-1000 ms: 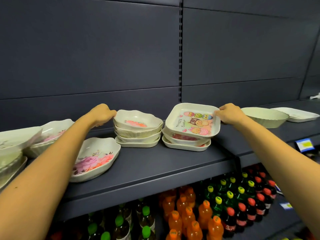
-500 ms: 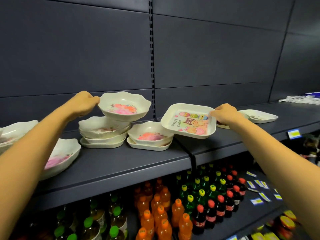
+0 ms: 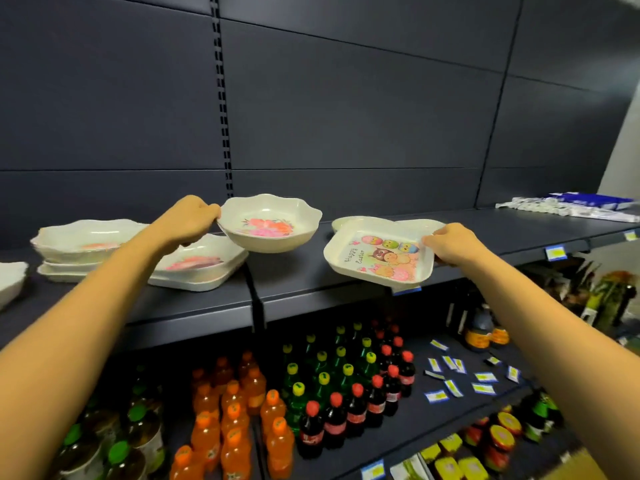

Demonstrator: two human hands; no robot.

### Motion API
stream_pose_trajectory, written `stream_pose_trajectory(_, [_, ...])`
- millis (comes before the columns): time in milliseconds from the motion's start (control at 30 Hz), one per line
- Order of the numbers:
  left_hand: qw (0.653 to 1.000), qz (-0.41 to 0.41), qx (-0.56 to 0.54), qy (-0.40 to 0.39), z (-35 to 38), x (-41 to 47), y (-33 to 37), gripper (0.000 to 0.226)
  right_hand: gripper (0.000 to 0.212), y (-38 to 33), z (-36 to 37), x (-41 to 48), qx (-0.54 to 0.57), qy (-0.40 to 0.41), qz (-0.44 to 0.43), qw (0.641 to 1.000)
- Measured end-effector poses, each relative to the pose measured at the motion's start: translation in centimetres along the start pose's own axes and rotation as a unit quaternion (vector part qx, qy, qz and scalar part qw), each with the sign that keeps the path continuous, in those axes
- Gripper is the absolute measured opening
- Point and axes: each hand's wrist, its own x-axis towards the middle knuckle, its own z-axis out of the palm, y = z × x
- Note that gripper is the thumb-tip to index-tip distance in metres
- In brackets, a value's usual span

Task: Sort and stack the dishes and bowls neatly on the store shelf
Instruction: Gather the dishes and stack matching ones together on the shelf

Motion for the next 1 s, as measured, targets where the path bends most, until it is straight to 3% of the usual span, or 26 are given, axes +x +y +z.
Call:
stream_pose_trajectory(167, [1.0, 0.004, 0.008, -0.013, 3.7, -0.3, 2.6, 0.037, 0.018, 4.3, -1.7, 1.2, 0.02, 0.001, 0.026, 0.999])
stream_pose_trajectory(367, [1.0, -0.013, 0.019, -0.018, 6.7, 0.5, 3.3, 0.022, 0.017, 8.1, -3.7, 3.6, 0.017, 0.004, 0.033, 0.999])
stream_pose_trajectory(567, [0.997, -0.043, 0.064, 0.001, 8.5, 2.2, 2.6, 0.032, 0.02, 10.5, -4.8, 7.2, 0.026, 0.01, 0.031, 0.999])
stream_pose_trajectory(933, [0.976, -0.143, 0.149, -0.073, 10.5, 7.1, 3.6, 0.044, 0.031, 10.8, -7.0, 16.7, -0.017, 0.009, 0.006, 1.0])
stream_pose_trajectory(1000, [0.965, -0.159, 0.185, -0.09, 11.0, 7.9, 3.6, 0.043, 0.025, 11.2, -7.2, 18.2, -0.008, 0.004, 0.002, 1.0])
